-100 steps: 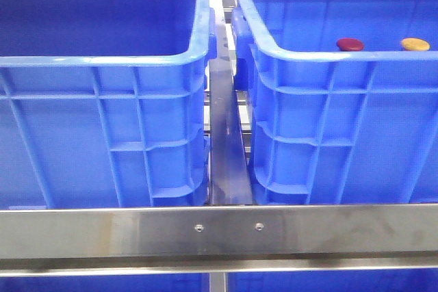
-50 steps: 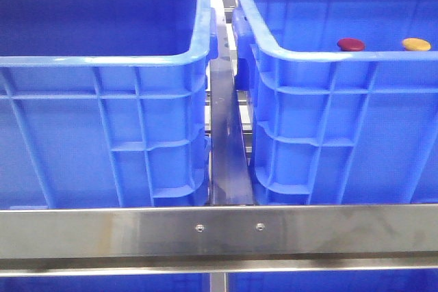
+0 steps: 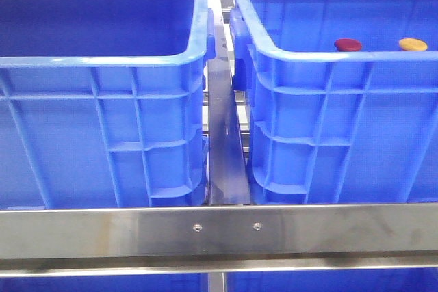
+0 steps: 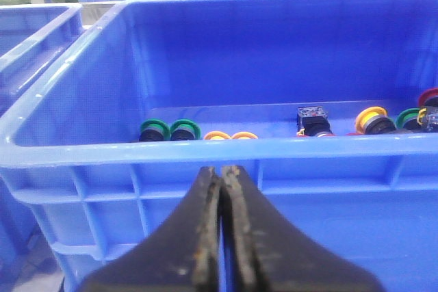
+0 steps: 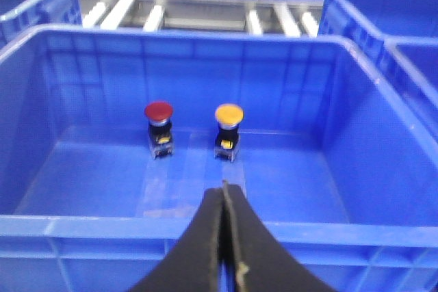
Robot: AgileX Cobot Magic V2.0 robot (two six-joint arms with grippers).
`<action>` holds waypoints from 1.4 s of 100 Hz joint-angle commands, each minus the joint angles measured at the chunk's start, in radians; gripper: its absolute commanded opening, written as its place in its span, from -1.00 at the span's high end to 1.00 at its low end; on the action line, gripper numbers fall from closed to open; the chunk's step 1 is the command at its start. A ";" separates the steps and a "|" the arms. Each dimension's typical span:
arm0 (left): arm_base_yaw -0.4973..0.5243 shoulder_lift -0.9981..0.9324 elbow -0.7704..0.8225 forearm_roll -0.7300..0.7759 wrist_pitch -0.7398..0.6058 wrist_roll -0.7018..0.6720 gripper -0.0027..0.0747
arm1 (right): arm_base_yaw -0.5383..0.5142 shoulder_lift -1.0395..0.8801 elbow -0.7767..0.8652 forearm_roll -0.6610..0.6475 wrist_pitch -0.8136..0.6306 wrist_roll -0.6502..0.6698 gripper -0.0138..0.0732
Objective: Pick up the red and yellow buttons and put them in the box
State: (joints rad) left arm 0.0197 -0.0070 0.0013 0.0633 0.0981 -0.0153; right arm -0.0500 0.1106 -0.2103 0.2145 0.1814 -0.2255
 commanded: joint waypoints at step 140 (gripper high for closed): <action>-0.006 -0.029 0.052 0.000 -0.068 -0.009 0.98 | 0.016 -0.145 0.223 -0.299 -0.225 0.354 0.84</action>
State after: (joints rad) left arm 0.0197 -0.0070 0.0013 0.0633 0.1002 -0.0153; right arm -0.0325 -0.0113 0.0287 -0.0844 0.0405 0.1329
